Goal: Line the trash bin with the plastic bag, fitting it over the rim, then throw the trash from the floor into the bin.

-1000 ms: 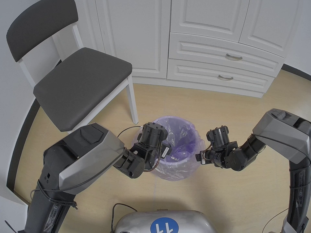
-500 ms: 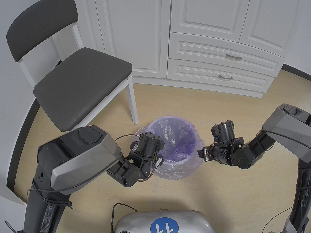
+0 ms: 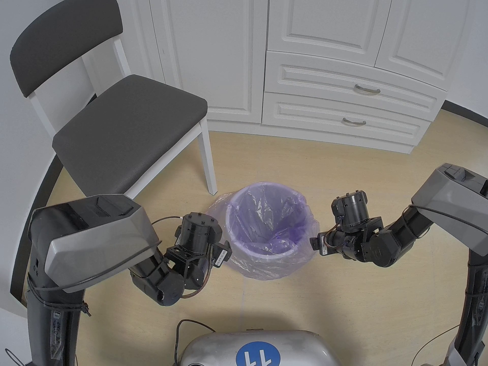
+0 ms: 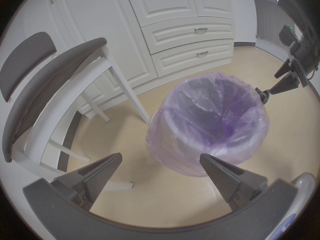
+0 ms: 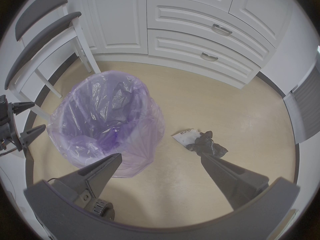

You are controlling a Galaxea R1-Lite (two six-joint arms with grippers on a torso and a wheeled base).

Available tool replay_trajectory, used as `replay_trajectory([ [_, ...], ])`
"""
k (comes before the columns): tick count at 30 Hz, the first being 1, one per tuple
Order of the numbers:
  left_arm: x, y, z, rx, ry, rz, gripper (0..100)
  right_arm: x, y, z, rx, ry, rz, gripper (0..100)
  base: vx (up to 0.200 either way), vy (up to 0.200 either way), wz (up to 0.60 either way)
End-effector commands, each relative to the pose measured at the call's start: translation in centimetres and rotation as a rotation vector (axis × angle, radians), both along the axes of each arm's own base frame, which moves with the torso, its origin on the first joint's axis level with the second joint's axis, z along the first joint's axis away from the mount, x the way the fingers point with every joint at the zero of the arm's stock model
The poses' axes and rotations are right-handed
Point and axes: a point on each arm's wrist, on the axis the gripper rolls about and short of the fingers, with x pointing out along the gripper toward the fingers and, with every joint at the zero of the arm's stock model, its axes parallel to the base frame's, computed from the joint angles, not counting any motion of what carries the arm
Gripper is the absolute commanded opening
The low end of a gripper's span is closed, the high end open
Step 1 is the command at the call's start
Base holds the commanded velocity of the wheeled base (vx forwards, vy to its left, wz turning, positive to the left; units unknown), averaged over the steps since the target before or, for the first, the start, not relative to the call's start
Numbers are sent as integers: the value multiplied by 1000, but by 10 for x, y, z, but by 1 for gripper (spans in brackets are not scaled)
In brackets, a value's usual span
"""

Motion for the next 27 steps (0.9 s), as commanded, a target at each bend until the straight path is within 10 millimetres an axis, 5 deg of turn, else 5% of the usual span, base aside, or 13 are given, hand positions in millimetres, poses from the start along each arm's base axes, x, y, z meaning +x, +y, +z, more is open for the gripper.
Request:
replay_trajectory([
  [1, -1, 14, -1, 5, 10, 26, 100, 0, 1, -3, -4, 8, 3, 100, 0, 0, 0],
  [7, 6, 21, -15, 3, 27, 47, 100, 1, 1, -10, -11, 21, 3, 100, 0, 0, 0],
  [15, 43, 30, -50, -47, 20, 99, 100, 6, -5, -11, -14, 20, -15, 100, 0, 0, 0],
  [18, 68, 28, -73, -64, 5, 107, 100, 10, -8, -17, -18, 29, -26, 100, 0, 0, 0],
  [27, 123, 14, -77, -121, 93, 80, 100, 40, -21, -40, -5, 28, -88, 100, 0, 0, 0],
])
